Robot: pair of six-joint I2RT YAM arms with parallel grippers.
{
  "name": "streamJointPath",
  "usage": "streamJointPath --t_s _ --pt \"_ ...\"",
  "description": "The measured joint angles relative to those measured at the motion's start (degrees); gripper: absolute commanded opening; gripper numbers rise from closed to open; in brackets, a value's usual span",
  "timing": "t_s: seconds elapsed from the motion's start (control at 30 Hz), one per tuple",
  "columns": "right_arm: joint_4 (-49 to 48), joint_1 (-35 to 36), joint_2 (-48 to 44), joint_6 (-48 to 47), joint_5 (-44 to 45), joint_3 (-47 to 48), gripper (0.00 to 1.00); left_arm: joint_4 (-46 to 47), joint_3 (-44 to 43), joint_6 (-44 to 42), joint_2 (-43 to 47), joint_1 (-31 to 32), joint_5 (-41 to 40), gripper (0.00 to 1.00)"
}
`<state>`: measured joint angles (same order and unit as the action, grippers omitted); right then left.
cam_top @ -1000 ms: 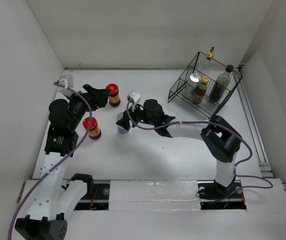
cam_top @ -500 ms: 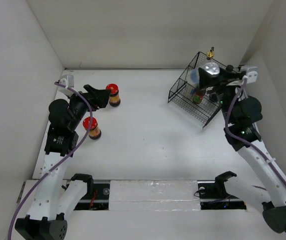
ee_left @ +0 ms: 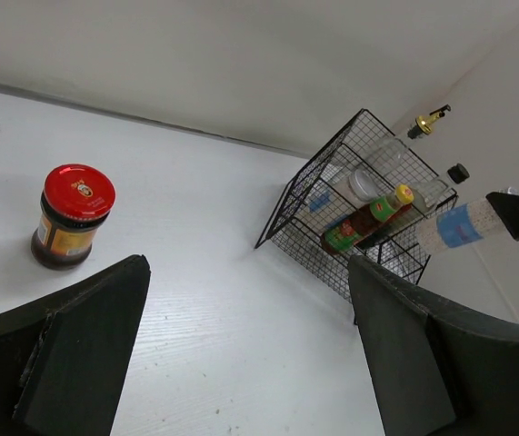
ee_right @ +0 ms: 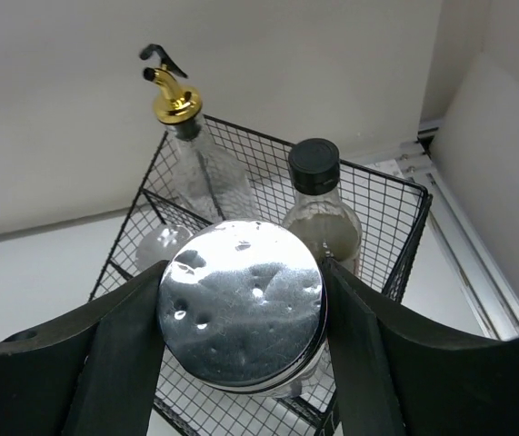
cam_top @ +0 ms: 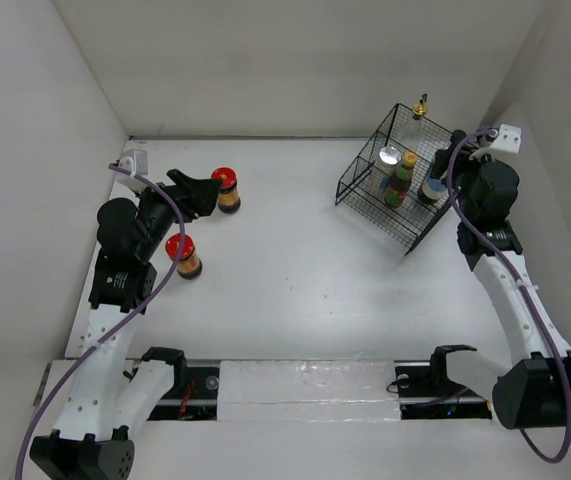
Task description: Organize the condiment bottles
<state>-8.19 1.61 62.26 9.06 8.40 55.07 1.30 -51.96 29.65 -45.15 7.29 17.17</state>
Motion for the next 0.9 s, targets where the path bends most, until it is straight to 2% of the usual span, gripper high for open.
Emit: streamJointPath --t_s 0.57,0.9 --pt "-7.61 -2.78 10.49 1.97 -2.16 -3.34 0.42 0.2 0.0 0.02 -0.79 0.0 0.48 0.87" --pt "-9.51 -2.64 14.73 3.56 -2.38 -6.16 0.51 0.52 0.0 0.02 -1.84 0.0 1.27 0.87"
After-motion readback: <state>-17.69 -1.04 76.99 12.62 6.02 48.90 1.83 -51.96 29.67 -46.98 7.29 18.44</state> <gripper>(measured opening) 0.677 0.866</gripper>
